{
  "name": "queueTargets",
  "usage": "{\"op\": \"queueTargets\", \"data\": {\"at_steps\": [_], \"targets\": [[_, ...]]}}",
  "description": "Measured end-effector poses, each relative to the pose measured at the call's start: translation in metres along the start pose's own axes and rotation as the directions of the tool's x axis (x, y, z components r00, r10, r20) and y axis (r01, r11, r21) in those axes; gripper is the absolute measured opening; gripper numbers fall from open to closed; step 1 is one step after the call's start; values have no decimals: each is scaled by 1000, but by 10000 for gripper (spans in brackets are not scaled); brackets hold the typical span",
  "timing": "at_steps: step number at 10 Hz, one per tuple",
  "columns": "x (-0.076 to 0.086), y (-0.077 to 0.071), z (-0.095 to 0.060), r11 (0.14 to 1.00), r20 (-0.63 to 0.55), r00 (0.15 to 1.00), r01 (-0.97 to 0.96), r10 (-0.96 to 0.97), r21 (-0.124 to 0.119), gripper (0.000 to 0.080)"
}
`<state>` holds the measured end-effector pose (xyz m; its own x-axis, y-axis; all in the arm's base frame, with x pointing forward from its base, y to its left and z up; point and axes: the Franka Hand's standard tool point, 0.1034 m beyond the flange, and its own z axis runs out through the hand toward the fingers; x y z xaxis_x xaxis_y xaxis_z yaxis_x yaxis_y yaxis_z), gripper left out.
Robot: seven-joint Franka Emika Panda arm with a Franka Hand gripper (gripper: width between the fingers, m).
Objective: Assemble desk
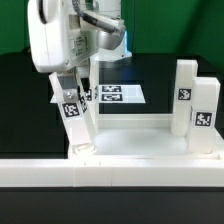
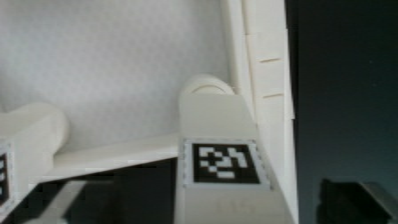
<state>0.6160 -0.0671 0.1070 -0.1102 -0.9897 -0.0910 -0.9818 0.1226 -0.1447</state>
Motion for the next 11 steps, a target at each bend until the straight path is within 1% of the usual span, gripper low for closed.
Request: {"op": "queueTargets", "data": {"at_steps": [1,2,3,5,6,7,8,11], "targets": [[0,0,-1,995,0,995,99,-99,1,628],[1,-2,-3,971,-1,971,238,-238,5,643],[1,-1,-2,962,-1,962,273,-273,4,643],[2,-1,-2,890,-3,890,455,-455,1,649],[2,-1,-1,860,-3,860,510,-510,0,649],[2,-1,-2,812,-4,812,584,-584,1,649],[3,-2,-4,745,-7,744,668,-668,0,649],[4,-4,-7,513,-16,513,859,-858,2,649]]}}
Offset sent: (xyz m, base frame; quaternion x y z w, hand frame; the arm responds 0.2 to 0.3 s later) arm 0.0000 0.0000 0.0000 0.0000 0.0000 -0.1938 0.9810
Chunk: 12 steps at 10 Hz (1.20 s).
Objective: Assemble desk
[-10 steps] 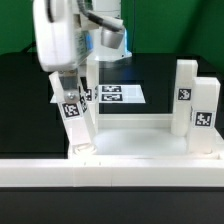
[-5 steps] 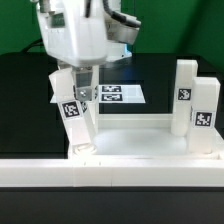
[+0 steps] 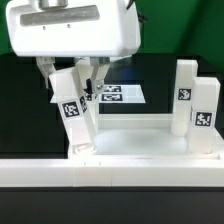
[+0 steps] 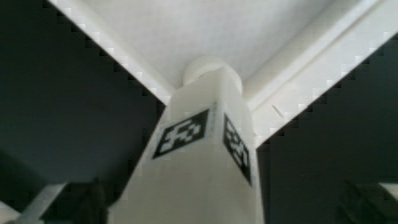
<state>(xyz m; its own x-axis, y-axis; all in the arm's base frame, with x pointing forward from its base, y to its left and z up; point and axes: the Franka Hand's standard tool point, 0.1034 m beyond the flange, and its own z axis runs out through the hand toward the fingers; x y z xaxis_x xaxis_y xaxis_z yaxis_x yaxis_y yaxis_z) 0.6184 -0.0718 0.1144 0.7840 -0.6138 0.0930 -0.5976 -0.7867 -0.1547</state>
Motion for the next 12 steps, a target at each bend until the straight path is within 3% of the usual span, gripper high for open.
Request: {"op": "queueTargets", "data": {"at_steps": [5,7,9,10,11,12], "targets": [[3,5,0,917,-5,917,399,-399,-12,649],[3,6,0,897,-6,897,441,-441,-13,649],[3,6,1,899,-5,899,437,-437,-13,386],[3,5,1,899,-5,899,437,-438,-13,386],[3,5,1,903,-5,903,430,-430,-13,289],[3,5,1,913,-5,913,409,-409,-13,289]]}}
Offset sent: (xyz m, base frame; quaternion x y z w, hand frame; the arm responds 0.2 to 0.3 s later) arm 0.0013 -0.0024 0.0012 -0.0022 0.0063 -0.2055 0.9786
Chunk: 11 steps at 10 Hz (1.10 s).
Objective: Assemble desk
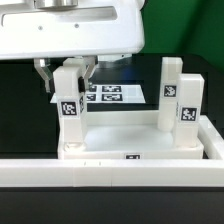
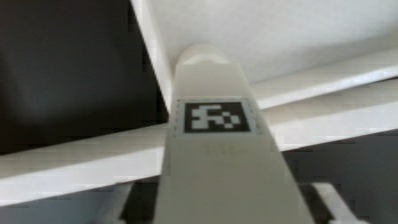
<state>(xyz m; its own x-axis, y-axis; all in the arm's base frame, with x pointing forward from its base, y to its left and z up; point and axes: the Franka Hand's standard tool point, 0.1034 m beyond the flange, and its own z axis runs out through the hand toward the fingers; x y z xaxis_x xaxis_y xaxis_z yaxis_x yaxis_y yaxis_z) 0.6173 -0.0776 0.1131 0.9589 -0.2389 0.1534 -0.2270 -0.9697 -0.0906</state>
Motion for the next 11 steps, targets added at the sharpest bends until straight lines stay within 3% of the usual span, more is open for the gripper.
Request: {"op": "queueTargets", "data": {"at_steps": [1,4,7,11], "targets": [[0,0,0,1000,0,1000,-26,26,0,289],[-1,-6,2,936,3,936,-353,353,1,289],[0,-8,3,799,6,799,-602,602,-1,291],[-1,-12,5,513,12,513,-859,858,-4,291]]}}
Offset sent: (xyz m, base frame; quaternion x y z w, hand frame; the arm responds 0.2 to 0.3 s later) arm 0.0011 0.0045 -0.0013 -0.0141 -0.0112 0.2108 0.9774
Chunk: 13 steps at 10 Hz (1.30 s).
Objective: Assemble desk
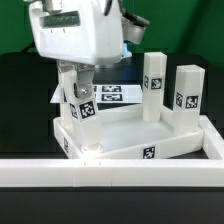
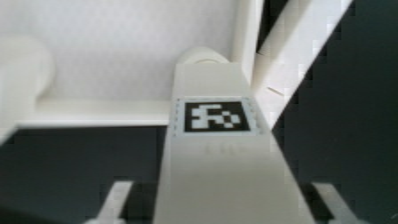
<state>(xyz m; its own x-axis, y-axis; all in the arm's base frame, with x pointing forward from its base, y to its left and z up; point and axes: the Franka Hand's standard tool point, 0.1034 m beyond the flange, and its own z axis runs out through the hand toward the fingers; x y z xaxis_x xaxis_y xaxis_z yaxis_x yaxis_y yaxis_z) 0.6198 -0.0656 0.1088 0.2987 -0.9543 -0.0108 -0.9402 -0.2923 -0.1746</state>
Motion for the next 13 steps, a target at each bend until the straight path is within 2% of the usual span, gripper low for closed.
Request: {"op": "queueTargets", "data": {"at_steps": [4,5,6,7,8,11,13], "targets": [[-3,2,0,958,5,958,-286,286,-16,291],[-4,2,1,954,6,954,-299,299,-17,348],[-4,2,1,959,7,959,-284,284,-17,483],[-4,2,2,959,6,959,-283,283,-18,483],[-4,2,2,967,6,967,-254,254,-19,612],[-4,0,1,1000,5,1000,3,-3,-9,647],[-3,1,2,986,7,986,166,-166,-10,649]]}}
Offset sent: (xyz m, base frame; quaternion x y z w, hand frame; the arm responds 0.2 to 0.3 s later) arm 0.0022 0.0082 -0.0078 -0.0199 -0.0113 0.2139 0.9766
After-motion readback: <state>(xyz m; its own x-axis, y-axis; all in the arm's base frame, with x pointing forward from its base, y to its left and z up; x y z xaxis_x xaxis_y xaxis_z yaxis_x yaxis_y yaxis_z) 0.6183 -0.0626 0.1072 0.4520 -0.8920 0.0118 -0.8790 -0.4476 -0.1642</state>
